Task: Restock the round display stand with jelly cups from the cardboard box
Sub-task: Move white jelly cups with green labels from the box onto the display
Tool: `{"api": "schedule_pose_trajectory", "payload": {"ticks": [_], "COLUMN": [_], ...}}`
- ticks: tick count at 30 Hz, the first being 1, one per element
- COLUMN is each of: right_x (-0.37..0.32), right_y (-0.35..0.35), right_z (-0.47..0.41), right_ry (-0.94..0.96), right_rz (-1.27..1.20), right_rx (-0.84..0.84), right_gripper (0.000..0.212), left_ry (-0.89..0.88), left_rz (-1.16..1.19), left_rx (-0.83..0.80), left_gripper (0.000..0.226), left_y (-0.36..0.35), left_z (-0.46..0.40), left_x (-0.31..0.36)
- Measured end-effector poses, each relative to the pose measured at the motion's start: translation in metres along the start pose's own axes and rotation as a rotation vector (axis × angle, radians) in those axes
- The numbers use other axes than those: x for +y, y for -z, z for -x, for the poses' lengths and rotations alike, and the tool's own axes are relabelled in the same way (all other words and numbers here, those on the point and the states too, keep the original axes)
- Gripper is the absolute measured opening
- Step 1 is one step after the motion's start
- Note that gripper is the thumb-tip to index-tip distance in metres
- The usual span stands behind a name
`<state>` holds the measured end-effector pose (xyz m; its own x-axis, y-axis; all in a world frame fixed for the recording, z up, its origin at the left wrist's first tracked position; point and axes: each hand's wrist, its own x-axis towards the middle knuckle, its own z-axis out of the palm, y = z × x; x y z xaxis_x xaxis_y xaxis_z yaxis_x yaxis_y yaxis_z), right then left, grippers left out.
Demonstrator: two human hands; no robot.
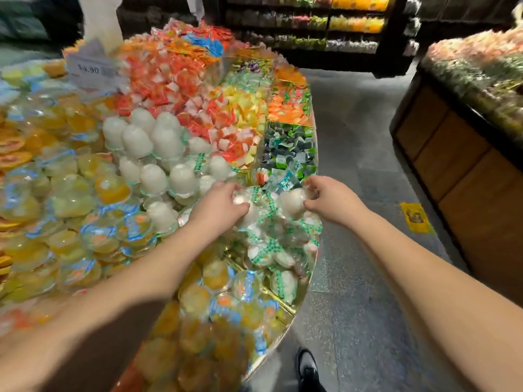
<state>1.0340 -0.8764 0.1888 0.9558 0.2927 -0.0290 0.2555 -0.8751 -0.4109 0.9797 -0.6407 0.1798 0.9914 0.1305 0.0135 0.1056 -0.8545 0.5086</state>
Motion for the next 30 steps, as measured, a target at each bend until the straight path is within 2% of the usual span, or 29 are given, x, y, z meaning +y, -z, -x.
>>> {"api": "schedule_pose_trajectory", "payload": {"ticks": [4, 8, 13, 16, 19, 24, 30], "right_x": [0.024, 0.035, 0.031, 0.020, 0.011, 0.003, 0.004], "right_y": [-0.008, -0.025, -0.059, -0.074, -0.086, -0.103, -0.120], "right_z": [-0.078, -0.144, -0.196, -0.215, -0.229, -0.241, -0.245], "right_ry": [0.133, 0.215, 0.329, 0.380, 0.423, 0.438, 0.378], "right_rz": [-0.004, 0.026, 0.065, 0.110, 0.152, 0.158, 0.049], "right_rx": [-0.091, -0.209, -0.333, -0.411, -0.442, -0.431, -0.433], "right_gripper": [0.052, 0.049, 0.047, 0.051, 0.041, 0.042, 0.048], "left_ry": [0.143, 0.297, 0.452, 0.492, 0.519, 0.537, 0.557], "left_rz": [-0.044, -0.074, -0.091, -0.092, -0.102, -0.071, -0.001], "left_rx": [0.045, 0.018, -0.062, -0.043, -0.014, 0.003, 0.077], "left_gripper": [0.056, 0.057, 0.040, 0.040, 0.037, 0.037, 0.040], "left_y": [-0.028, -0.058, -0.087, -0.099, -0.107, -0.116, -0.126], "left_z": [-0.042, -0.076, -0.102, -0.111, -0.119, -0.132, -0.129], "left_x": [0.002, 0.001, -0.004, -0.010, -0.008, -0.003, -0.005]}}
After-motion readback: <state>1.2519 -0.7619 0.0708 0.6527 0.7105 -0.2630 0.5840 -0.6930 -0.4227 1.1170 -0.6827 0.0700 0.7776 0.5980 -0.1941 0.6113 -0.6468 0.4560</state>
